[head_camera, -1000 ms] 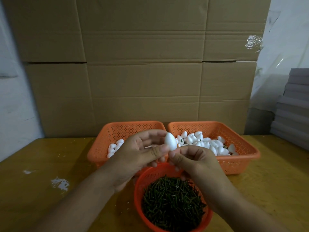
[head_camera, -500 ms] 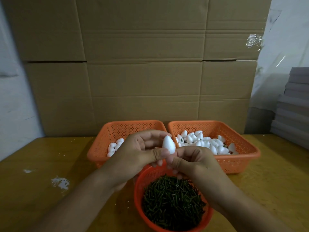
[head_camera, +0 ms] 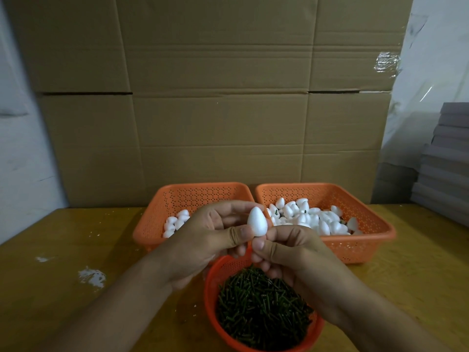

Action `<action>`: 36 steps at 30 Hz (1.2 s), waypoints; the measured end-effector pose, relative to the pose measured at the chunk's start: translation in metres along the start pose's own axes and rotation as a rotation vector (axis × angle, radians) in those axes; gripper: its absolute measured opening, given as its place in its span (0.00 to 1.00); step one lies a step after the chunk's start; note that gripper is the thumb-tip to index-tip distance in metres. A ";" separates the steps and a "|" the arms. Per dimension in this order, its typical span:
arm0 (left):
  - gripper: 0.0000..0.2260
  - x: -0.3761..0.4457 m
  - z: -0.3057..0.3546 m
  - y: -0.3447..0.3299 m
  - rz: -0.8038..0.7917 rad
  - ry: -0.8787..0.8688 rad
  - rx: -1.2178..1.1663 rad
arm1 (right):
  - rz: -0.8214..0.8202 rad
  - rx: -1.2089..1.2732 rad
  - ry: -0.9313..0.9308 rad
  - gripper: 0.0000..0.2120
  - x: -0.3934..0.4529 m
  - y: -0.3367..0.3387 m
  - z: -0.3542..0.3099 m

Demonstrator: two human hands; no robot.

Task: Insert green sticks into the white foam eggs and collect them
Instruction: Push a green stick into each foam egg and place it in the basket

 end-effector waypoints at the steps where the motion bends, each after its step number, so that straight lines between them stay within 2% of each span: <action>1: 0.13 0.001 -0.001 0.001 0.015 -0.004 0.014 | 0.028 -0.026 0.011 0.05 0.000 0.002 -0.001; 7: 0.19 0.004 -0.006 0.008 0.171 -0.005 0.086 | 0.236 -0.164 0.085 0.06 0.003 0.020 -0.004; 10: 0.13 0.004 -0.007 0.020 0.328 0.004 0.109 | 0.367 -0.174 0.012 0.06 0.008 0.050 -0.002; 14: 0.10 0.005 -0.008 0.039 0.426 0.039 -0.003 | 0.578 -0.015 -0.028 0.05 0.013 0.103 0.001; 15: 0.10 0.005 -0.009 0.042 0.434 0.048 -0.018 | 0.619 0.051 -0.008 0.07 0.013 0.115 0.000; 18: 0.10 0.006 -0.011 0.049 0.450 0.060 -0.049 | 0.678 0.230 0.064 0.10 0.012 0.141 -0.004; 21: 0.10 0.007 -0.012 0.055 0.475 0.061 -0.059 | 0.686 0.238 0.066 0.10 0.013 0.144 -0.003; 24: 0.11 0.008 -0.010 0.064 0.503 0.052 0.032 | 0.541 0.066 -0.028 0.09 0.016 0.122 0.000; 28: 0.12 0.008 -0.001 0.085 0.527 0.031 0.323 | 0.157 -0.359 -0.189 0.08 0.012 0.076 0.006; 30: 0.11 0.008 0.003 0.100 0.551 0.033 0.458 | -0.045 -0.585 -0.198 0.07 0.009 0.053 0.009; 33: 0.08 0.014 0.002 0.124 0.572 0.076 0.721 | -0.234 -1.029 -0.150 0.15 0.006 0.033 0.019; 36: 0.09 0.028 -0.007 0.140 0.455 0.234 0.924 | -0.381 -1.278 -0.146 0.22 0.001 0.019 0.031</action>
Point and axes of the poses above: each hand's wrist, its own x-axis towards the middle knuckle, its own y-axis out of the back of the hand, z = x × y, the point moved 6 cm from there along x, towards the middle knuckle
